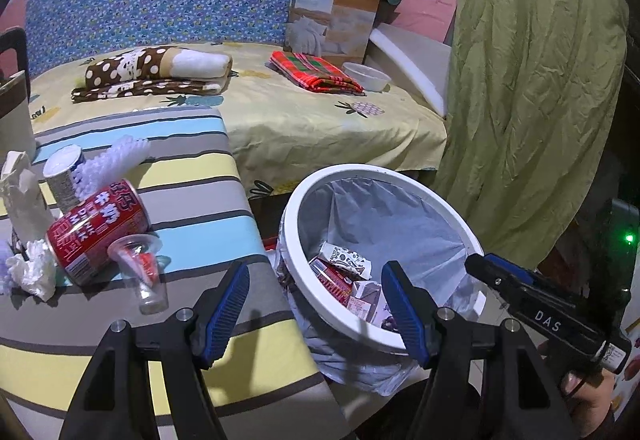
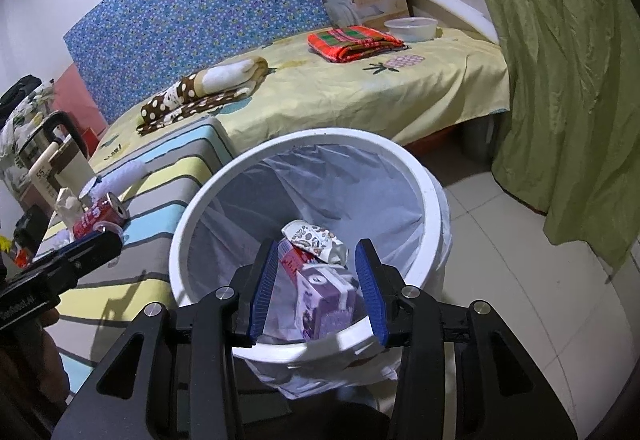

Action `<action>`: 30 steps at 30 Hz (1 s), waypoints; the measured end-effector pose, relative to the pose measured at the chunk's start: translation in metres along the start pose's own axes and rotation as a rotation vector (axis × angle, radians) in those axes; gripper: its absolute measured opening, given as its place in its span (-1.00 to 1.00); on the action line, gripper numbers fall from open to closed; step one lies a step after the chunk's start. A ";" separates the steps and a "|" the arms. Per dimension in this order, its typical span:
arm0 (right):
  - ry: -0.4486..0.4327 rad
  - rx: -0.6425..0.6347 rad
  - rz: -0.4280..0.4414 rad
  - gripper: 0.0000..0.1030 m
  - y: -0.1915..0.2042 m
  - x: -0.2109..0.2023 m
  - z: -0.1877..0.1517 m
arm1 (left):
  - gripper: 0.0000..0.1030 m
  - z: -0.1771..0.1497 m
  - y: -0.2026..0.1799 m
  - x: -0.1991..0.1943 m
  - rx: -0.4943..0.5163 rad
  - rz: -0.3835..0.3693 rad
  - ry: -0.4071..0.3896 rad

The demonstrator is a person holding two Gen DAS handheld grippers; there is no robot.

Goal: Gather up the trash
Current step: 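Move both open tools from the bin back over the table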

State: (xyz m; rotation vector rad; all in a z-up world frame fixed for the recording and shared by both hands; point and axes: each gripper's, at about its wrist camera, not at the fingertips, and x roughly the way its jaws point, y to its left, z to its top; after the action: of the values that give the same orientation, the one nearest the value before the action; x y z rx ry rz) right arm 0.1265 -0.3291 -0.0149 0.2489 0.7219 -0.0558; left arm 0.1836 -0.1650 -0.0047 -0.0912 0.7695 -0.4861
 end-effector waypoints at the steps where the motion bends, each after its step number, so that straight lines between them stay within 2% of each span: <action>1: -0.004 -0.003 0.002 -0.17 0.002 -0.003 0.000 | 0.32 -0.001 0.000 -0.002 -0.001 0.001 -0.002; 12: -0.032 -0.074 0.052 -0.17 0.036 -0.021 -0.003 | 0.32 -0.014 0.018 -0.045 -0.025 0.038 -0.048; 30: -0.004 -0.196 0.202 -0.17 0.094 -0.029 -0.023 | 0.32 -0.050 0.069 -0.110 -0.087 0.173 -0.101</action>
State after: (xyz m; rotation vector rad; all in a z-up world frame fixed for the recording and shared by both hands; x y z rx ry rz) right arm 0.1022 -0.2330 0.0071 0.1326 0.6902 0.2056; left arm 0.1082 -0.0490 0.0126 -0.1278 0.6928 -0.2821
